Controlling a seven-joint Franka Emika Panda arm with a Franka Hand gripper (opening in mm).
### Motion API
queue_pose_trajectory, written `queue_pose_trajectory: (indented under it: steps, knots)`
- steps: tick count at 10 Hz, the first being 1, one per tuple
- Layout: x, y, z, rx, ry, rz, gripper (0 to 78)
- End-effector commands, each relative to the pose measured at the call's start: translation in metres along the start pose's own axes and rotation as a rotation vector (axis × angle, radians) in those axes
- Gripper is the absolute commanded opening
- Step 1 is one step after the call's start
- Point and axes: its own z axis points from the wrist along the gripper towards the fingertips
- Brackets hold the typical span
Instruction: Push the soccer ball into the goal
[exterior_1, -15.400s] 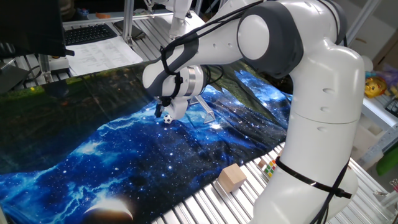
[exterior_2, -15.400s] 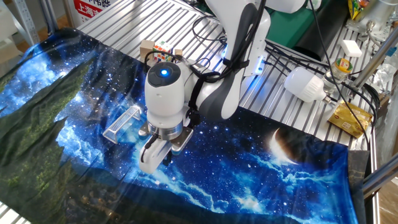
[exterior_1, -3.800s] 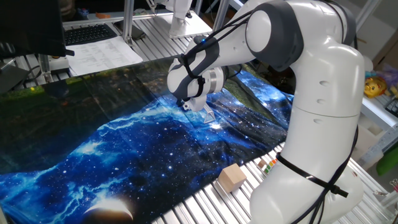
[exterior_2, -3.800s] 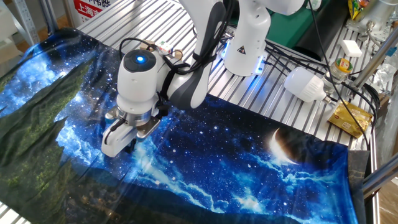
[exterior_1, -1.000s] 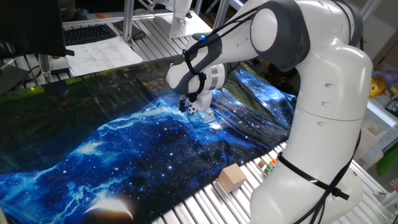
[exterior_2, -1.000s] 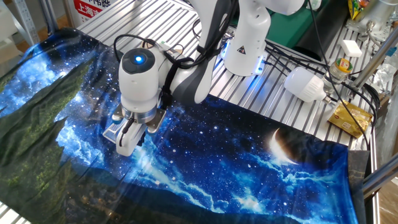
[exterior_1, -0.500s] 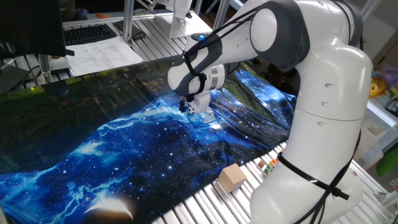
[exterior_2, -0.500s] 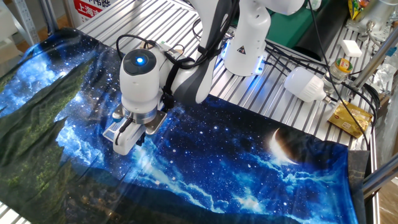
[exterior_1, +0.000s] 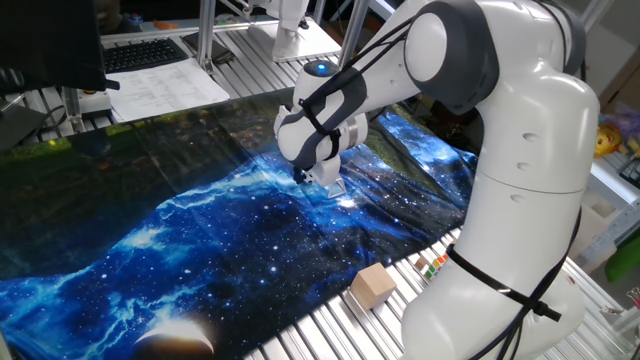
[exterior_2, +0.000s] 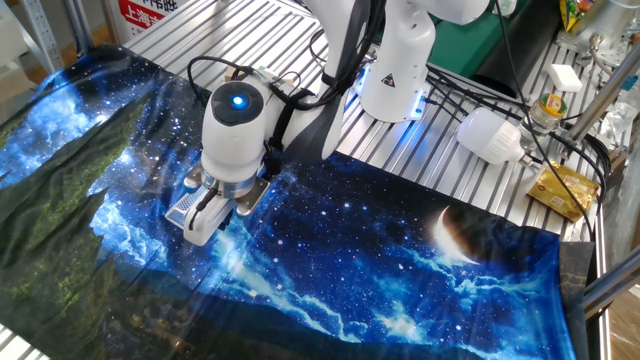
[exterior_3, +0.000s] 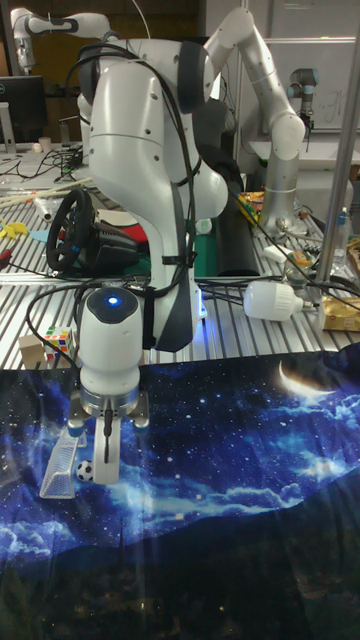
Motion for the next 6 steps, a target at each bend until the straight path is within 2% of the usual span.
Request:
queue_pose_trajectory:
  steps: [1,2,3,6]
  knots:
    - [-0.017,-0.004,-0.003,-0.007,-0.016,-0.030,0.0]
    - [-0.020,-0.004,-0.003,-0.008,-0.014,-0.035,0.0]
    - [-0.029,-0.006,-0.002,-0.012,-0.015,-0.051,0.0]
    - [-0.041,-0.010,-0.004,-0.011,-0.027,-0.079,0.0]
